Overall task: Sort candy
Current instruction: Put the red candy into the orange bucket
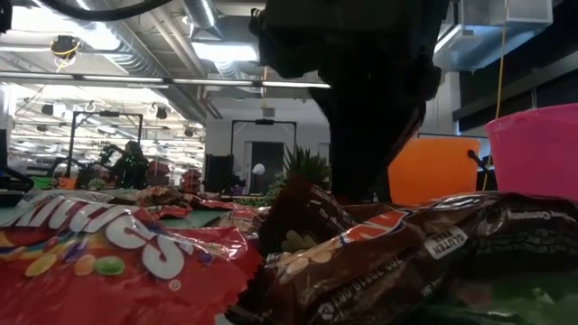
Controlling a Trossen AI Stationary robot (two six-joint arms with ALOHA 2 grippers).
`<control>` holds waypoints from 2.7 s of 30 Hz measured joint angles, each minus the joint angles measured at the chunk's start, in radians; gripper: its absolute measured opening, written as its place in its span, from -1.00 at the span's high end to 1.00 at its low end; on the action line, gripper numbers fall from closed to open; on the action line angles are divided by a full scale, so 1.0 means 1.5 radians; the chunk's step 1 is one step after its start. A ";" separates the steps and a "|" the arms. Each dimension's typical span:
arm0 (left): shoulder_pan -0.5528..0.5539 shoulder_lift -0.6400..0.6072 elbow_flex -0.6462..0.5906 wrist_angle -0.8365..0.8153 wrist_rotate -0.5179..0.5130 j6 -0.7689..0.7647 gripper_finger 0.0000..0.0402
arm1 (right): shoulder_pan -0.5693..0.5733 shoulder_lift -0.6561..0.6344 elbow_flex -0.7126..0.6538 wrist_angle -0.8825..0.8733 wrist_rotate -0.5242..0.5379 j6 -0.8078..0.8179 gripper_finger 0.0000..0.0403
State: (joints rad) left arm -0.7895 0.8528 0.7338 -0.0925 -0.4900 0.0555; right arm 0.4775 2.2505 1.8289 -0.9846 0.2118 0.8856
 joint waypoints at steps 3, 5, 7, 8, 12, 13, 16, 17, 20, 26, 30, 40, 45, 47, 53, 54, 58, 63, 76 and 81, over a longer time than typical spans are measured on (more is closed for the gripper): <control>0.000 0.000 0.000 0.000 0.000 0.000 0.24 | 0.000 -0.001 0.032 -0.044 0.021 0.003 0.98; 0.000 0.000 0.000 0.000 0.000 0.000 0.24 | 0.000 -0.001 0.054 -0.074 0.034 0.002 0.99; 0.000 0.000 0.000 0.000 0.000 0.000 0.24 | 0.000 -0.001 0.087 -0.111 0.053 0.000 0.99; 0.000 0.000 0.000 0.000 0.000 0.000 0.24 | 0.000 -0.001 0.103 -0.128 0.062 0.000 0.99; 0.000 0.000 0.000 0.000 0.000 0.000 0.24 | 0.003 -0.002 0.178 -0.224 0.111 -0.002 1.00; 0.000 0.000 0.000 0.000 0.000 0.000 0.24 | 0.006 -0.002 0.199 -0.242 0.130 -0.006 1.00; 0.000 0.000 0.000 0.000 0.000 0.000 0.24 | 0.006 -0.012 0.245 -0.238 0.175 -0.045 1.00; 0.000 0.000 0.000 0.000 0.000 0.000 0.24 | 0.005 -0.018 0.250 -0.218 0.179 -0.064 1.00; -0.001 0.000 0.000 -0.001 0.000 0.000 0.24 | 0.004 -0.043 0.246 -0.140 0.193 -0.116 1.00; -0.001 0.000 0.000 -0.001 0.001 0.000 0.24 | -0.008 -0.048 0.237 -0.089 0.190 -0.176 1.00; -0.001 0.000 0.000 -0.001 0.002 0.000 0.24 | -0.033 -0.058 0.185 -0.104 0.181 -0.172 1.00; -0.001 0.000 0.000 -0.007 0.007 0.001 0.24 | -0.123 -0.216 -0.141 0.139 0.112 -0.188 1.00; 0.000 0.000 0.000 -0.007 0.007 0.019 0.24 | -0.181 -0.389 -0.342 0.208 0.158 -0.142 1.00; 0.000 0.000 0.000 -0.007 0.006 0.022 0.24 | -0.209 -0.464 -0.412 0.211 0.198 -0.115 1.00; 0.000 0.000 0.000 -0.007 0.006 0.022 0.24 | -0.326 -0.654 -0.579 0.265 0.250 -0.065 1.00; 0.000 0.000 0.000 -0.007 0.006 0.022 0.24 | -0.347 -0.678 -0.595 0.272 0.254 -0.065 1.00; 0.000 0.000 0.000 -0.006 0.006 0.022 0.24 | -0.430 -0.742 -0.630 0.273 0.264 -0.063 1.00; 0.000 0.000 0.000 -0.006 0.006 0.022 0.24 | -0.497 -0.765 -0.631 0.276 0.263 -0.089 0.99; 0.000 0.000 0.000 -0.006 0.006 0.019 0.24 | -0.528 -0.767 -0.629 0.277 0.215 -0.124 0.06; 0.000 0.003 0.000 -0.008 0.004 0.014 0.24 | -0.510 -0.768 -0.595 0.333 0.065 -0.135 -0.15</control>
State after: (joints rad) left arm -0.7895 0.8578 0.7341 -0.1051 -0.4840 0.0764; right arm -0.2876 1.0992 0.9364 -0.4849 0.3086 0.6837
